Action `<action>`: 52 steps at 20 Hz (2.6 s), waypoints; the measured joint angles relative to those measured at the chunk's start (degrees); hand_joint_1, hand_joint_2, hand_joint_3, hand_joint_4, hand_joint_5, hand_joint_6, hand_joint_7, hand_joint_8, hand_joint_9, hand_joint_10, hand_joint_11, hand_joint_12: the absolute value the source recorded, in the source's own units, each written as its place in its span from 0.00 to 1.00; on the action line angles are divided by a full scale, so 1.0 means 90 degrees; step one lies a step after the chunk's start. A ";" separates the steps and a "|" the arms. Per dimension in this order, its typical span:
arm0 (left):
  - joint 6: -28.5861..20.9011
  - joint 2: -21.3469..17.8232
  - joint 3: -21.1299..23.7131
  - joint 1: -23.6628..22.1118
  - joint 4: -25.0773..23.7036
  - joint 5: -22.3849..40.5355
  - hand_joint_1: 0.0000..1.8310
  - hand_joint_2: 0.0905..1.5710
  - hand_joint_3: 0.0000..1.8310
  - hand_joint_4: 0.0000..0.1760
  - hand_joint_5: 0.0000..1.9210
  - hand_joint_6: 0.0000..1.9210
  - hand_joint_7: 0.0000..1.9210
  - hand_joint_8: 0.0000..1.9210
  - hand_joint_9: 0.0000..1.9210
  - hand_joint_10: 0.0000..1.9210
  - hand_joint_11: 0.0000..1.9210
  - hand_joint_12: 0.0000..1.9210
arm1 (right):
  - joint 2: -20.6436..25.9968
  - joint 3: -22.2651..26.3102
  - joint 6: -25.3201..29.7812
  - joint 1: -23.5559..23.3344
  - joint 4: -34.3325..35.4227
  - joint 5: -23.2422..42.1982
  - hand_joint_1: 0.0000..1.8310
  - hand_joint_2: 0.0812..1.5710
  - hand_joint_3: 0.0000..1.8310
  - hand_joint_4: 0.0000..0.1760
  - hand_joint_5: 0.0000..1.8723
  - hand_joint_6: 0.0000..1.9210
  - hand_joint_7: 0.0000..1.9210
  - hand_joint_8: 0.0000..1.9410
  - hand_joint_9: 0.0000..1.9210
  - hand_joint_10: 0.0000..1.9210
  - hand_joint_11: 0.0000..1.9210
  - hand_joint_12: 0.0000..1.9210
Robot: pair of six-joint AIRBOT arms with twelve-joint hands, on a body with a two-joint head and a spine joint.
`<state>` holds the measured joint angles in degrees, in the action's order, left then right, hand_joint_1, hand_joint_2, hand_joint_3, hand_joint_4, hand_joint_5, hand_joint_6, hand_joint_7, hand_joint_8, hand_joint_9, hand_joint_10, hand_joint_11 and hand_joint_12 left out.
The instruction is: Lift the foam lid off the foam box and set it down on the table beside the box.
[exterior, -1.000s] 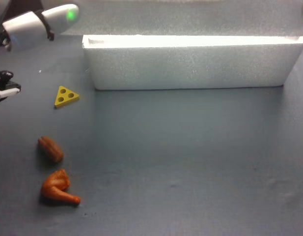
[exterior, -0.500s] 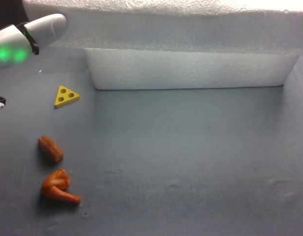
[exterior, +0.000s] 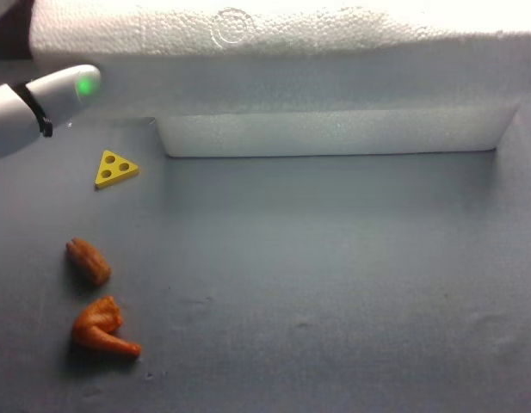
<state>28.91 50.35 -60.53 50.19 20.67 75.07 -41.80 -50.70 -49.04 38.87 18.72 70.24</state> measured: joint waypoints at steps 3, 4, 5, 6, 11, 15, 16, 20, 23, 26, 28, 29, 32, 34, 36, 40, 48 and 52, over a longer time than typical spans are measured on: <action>0.0046 -0.0121 0.0141 0.0223 0.0019 0.0172 0.22 0.69 0.00 0.00 0.13 0.00 0.00 0.00 0.00 0.00 0.00 0.04 | 0.0041 0.0073 0.0034 0.0104 -0.0061 0.0019 0.31 0.78 0.00 0.00 0.00 0.24 0.09 0.04 0.00 0.31 0.00 0.69; 0.0053 -0.0148 0.0204 0.0304 0.0036 0.0301 0.22 0.68 0.00 0.00 0.13 0.00 0.00 0.00 0.00 0.00 0.00 0.03 | 0.0083 0.0119 0.0051 0.0194 -0.0092 0.0053 0.31 0.77 0.00 0.00 0.00 0.23 0.09 0.04 0.00 0.30 0.00 0.69; 0.0056 -0.0148 0.0228 0.0350 0.0034 0.0374 0.22 0.68 0.00 0.00 0.13 0.00 0.00 0.00 0.00 0.00 0.00 0.03 | 0.0109 0.0160 0.0056 0.0274 -0.0090 0.0075 0.30 0.78 0.00 0.00 0.00 0.22 0.08 0.03 0.00 0.29 0.00 0.67; 0.0056 -0.0163 0.0279 0.0406 0.0046 0.0437 0.21 0.67 0.00 0.00 0.13 0.00 0.00 0.00 0.00 0.00 0.00 0.01 | 0.0136 0.0194 0.0073 0.0355 -0.0102 0.0107 0.30 0.78 0.00 0.00 0.00 0.22 0.09 0.03 0.00 0.30 0.00 0.67; 0.0066 -0.0396 0.0585 0.0818 -0.0063 0.0576 0.20 0.65 0.00 0.00 0.13 0.00 0.00 0.00 0.00 0.00 0.00 0.00 | 0.0372 0.0481 0.0180 0.0840 -0.0136 0.0435 0.31 0.80 0.00 0.00 0.00 0.20 0.07 0.01 0.00 0.26 0.00 0.64; -0.0002 -0.0427 0.0690 0.1139 -0.0053 0.0571 0.21 0.66 0.00 0.00 0.13 0.00 0.00 0.00 0.00 0.00 0.00 0.00 | 0.0386 0.0610 0.0372 0.1205 -0.0180 0.0495 0.29 0.81 0.00 0.00 0.02 0.15 0.07 0.00 0.01 0.19 0.00 0.45; -0.0029 -0.0425 0.0702 0.1214 -0.0080 0.0532 0.20 0.66 0.00 0.00 0.13 0.00 0.00 0.00 0.00 0.00 0.01 0.00 | 0.0389 0.0619 0.0461 0.1343 -0.0185 0.0498 0.28 0.82 0.00 0.00 0.03 0.11 0.07 0.00 0.02 0.17 0.00 0.42; -0.0160 -0.0355 0.0787 0.1460 -0.0053 0.0512 0.21 0.67 0.00 0.00 0.13 0.00 0.00 0.00 0.00 0.00 0.04 0.02 | 0.0389 0.0680 0.0656 0.1719 -0.0206 0.0488 0.26 0.83 0.00 0.00 0.04 0.02 0.05 0.00 0.04 0.07 0.00 0.37; -0.0240 -0.0253 0.0850 0.1790 -0.0010 0.0568 0.21 0.68 0.00 0.00 0.14 0.00 0.00 0.00 0.00 0.00 0.00 0.13 | 0.0389 0.0760 0.0799 0.1989 -0.0189 0.0488 0.23 0.83 0.00 0.00 0.04 0.00 0.05 0.00 0.06 0.03 0.00 0.33; -0.0364 -0.0129 0.0867 0.1928 0.0005 0.0568 0.20 0.68 0.00 0.00 0.12 0.00 0.00 0.00 0.00 0.00 0.00 0.04 | 0.0386 0.0782 0.0954 0.2312 -0.0202 0.0495 0.22 0.84 0.00 0.00 0.03 0.00 0.05 0.00 0.04 0.02 0.00 0.27; -0.0413 -0.0039 0.0852 0.1928 -0.0046 0.0546 0.18 0.69 0.00 0.00 0.12 0.00 0.00 0.00 0.00 0.00 0.00 0.00 | 0.0369 0.0782 0.1025 0.2467 -0.0112 0.0508 0.20 0.84 0.00 0.00 0.03 0.00 0.06 0.00 0.05 0.02 0.00 0.31; -0.0432 -0.0015 0.0838 0.1928 -0.0100 0.0442 0.18 0.69 0.00 0.00 0.12 0.00 0.00 0.00 0.00 0.00 0.00 0.00 | 0.0345 0.0782 0.1039 0.2540 -0.0036 0.0510 0.20 0.84 0.00 0.00 0.04 0.00 0.06 0.00 0.05 0.02 0.00 0.35; -0.0437 0.0017 0.0763 0.1928 -0.0199 0.0228 0.18 0.70 0.00 0.00 0.12 0.00 0.00 0.00 0.00 0.00 0.00 0.00 | 0.0262 0.0719 0.1141 0.2749 0.0015 0.0529 0.21 0.83 0.00 0.00 0.04 0.00 0.06 0.00 0.06 0.02 0.00 0.49; -0.0461 0.0027 0.0726 0.1928 -0.0236 0.0095 0.18 0.70 0.00 0.00 0.13 0.00 0.00 0.00 0.00 0.00 0.00 0.00 | 0.0189 0.0665 0.1226 0.2851 0.0061 0.0517 0.21 0.83 0.00 0.00 0.04 0.00 0.06 0.00 0.07 0.03 0.00 0.47; -0.0493 0.0087 0.0675 0.1928 -0.0277 -0.0104 0.18 0.70 0.00 0.00 0.13 0.00 0.00 0.00 0.00 0.00 0.00 0.00 | 0.0102 0.0600 0.1270 0.2856 0.0146 0.0442 0.21 0.82 0.00 0.00 0.04 0.00 0.06 0.00 0.07 0.03 0.00 0.46; -0.0510 0.0148 0.0668 0.1928 -0.0372 -0.0335 0.17 0.68 0.00 0.00 0.13 0.00 0.00 0.00 0.00 0.00 0.01 0.01 | -0.0012 0.0512 0.1299 0.2856 0.0185 0.0277 0.22 0.79 0.00 0.00 0.04 0.00 0.06 0.00 0.07 0.03 0.00 0.51; -0.0340 -0.0129 0.0714 0.1928 -0.0372 -0.0134 0.17 0.67 0.00 0.16 0.00 0.00 0.00 0.00 0.00 0.00 0.00 0.00 | 0.0073 0.0486 0.1282 0.2858 0.0187 0.0330 0.18 0.75 0.00 0.00 0.00 0.00 0.00 0.00 0.00 0.00 0.00 0.03; -0.0194 -0.0299 0.0651 0.1722 -0.0542 0.0027 0.17 0.69 0.00 0.22 0.00 0.00 0.00 0.00 0.00 0.00 0.00 0.00 | 0.0233 0.0466 0.1010 0.2761 0.0073 0.0580 0.16 0.80 0.02 0.00 0.00 0.00 0.00 0.00 0.00 0.00 0.00 0.00</action>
<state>27.16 47.66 -54.68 65.69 15.79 75.31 -39.70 -46.50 -39.94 63.72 19.38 75.46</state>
